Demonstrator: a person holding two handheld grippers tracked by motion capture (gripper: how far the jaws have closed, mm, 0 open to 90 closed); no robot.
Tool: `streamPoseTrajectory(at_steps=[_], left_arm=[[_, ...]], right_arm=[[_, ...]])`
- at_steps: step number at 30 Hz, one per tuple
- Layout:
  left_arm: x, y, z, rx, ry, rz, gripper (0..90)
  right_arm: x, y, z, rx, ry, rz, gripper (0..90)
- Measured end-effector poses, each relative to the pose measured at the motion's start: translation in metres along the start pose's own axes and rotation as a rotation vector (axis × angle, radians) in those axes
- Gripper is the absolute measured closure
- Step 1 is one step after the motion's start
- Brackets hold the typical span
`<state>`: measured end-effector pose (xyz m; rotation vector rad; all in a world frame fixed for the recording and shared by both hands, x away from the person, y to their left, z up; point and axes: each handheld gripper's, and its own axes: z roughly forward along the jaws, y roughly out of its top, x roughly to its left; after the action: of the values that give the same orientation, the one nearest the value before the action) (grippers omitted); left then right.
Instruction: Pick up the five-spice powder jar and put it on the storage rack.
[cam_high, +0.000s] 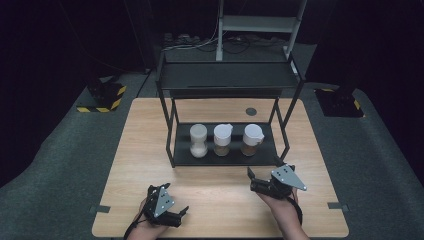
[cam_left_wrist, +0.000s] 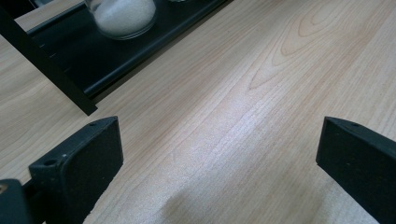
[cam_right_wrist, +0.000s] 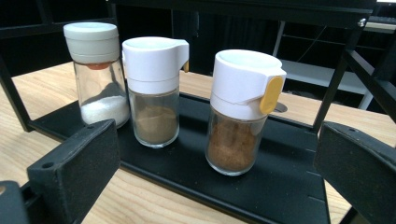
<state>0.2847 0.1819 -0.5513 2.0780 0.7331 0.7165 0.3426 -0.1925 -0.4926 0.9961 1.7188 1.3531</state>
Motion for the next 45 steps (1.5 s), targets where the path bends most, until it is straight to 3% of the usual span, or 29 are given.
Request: streamPoseTrajectory(at_steps=[23, 30, 39, 45], left_arm=[[-0.001, 0.0, 0.0, 0.002, 0.01, 0.005, 0.9], [-0.001, 0.0, 0.0, 0.003, 0.009, 0.01, 0.9], [-0.001, 0.0, 0.0, 0.001, 0.006, 0.011, 0.9], [-0.001, 0.0, 0.0, 0.002, 0.006, 0.013, 1.0]], right_arm=[[-0.003, -0.032, -0.036, 0.067, -0.026, -0.068, 0.0], [-0.006, -0.047, -0.043, 0.12, -0.047, -0.101, 0.0], [-0.006, -0.067, -0.047, 0.228, -0.051, -0.166, 0.2], [-0.005, -0.067, -0.046, 0.235, -0.047, -0.175, 0.1]])
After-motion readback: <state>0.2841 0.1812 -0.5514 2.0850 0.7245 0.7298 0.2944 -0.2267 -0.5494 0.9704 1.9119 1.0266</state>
